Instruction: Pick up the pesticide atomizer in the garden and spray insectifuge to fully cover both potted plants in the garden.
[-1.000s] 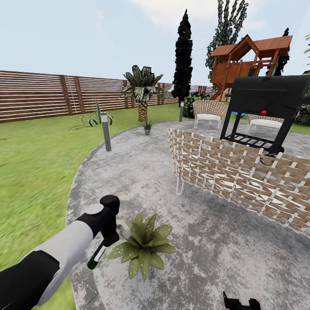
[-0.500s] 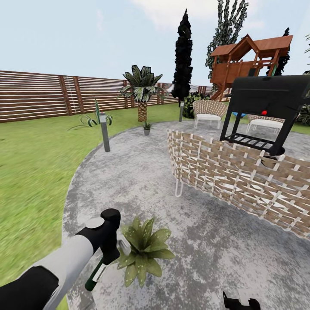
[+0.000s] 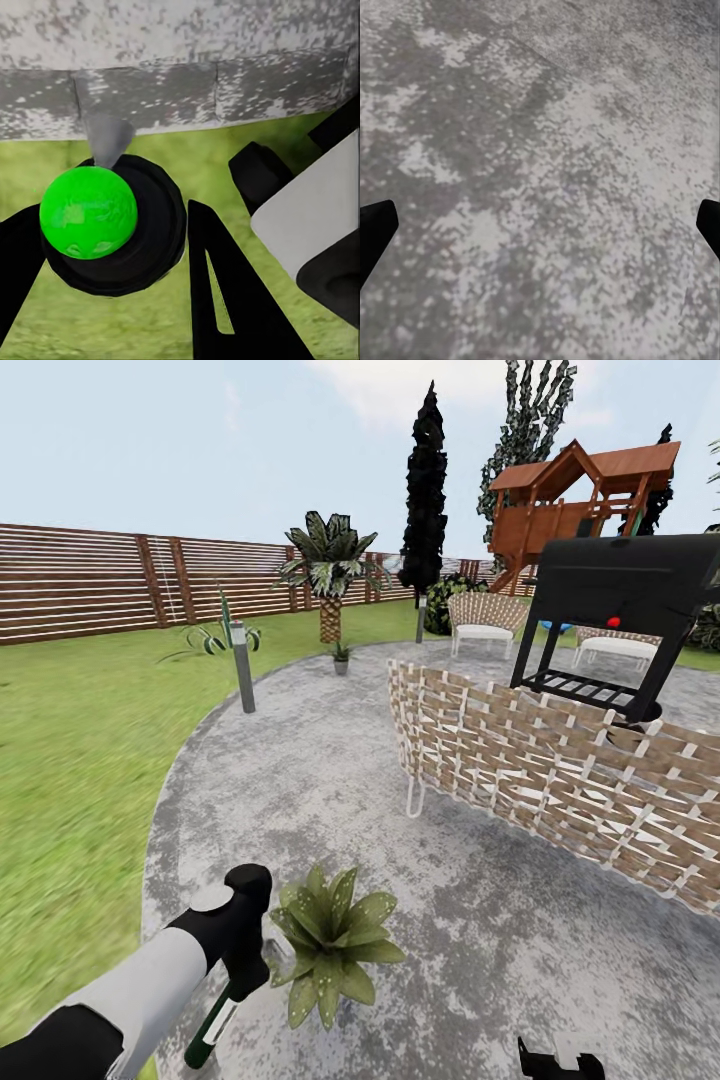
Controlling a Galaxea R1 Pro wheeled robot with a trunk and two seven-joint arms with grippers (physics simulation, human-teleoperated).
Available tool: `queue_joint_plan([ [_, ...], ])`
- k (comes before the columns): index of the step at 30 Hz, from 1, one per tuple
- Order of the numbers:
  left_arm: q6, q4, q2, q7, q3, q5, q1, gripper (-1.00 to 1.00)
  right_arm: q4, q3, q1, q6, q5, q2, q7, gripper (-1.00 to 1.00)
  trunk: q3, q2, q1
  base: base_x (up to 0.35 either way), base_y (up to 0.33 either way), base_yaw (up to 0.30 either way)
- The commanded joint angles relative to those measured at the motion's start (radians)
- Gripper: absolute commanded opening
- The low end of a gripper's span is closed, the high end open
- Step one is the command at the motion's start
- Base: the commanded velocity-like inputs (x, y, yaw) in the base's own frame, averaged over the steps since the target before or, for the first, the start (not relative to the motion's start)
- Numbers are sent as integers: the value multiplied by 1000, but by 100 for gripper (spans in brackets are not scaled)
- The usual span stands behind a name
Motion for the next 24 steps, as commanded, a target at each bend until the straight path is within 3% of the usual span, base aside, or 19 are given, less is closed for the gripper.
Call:
queue_joint_plan([
  [1, 10, -2, 0, -10, 17, -9, -4, -100, 2, -6, -1, -3, 11, 0, -5, 100, -1, 0, 0, 0, 0, 0],
  [3, 10, -3, 6, -8, 48, -9, -19, -100, 2, -6, -1, -3, 11, 0, -5, 100, -1, 0, 0, 0, 0, 0],
  [6, 7, -3, 41, 17, 109, -9, -36, -100, 2, -6, -1, -3, 11, 0, -5, 100, -1, 0, 0, 0, 0, 0],
  [11, -2, -2, 75, 25, 118, -9, -23, -100, 2, -6, -1, -3, 11, 0, -5, 100, -1, 0, 0, 0, 0, 0],
  [14, -2, -2, 51, 27, 117, -7, -23, -100, 2, -6, -1, -3, 11, 0, -5, 100, -1, 0, 0, 0, 0, 0],
  [16, -2, -2, -5, 40, 117, -8, -23, -100, 1, -6, -1, -3, 11, 0, -5, 100, -1, 0, 0, 0, 0, 0],
  [18, -1, -2, -36, 97, 120, -7, -23, -100, 1, -6, -1, -3, 11, 0, -5, 100, -1, 0, 0, 0, 0, 0],
  [20, 1, -1, -40, 137, 134, -6, -23, -100, 1, -6, -1, -3, 11, 0, -5, 100, -1, 0, 0, 0, 0, 0],
  [24, -5, 1, -7, 153, 225, -5, 10, -100, 2, -6, -1, -3, 11, 0, -5, 100, -1, 0, 0, 0, 0, 0],
])
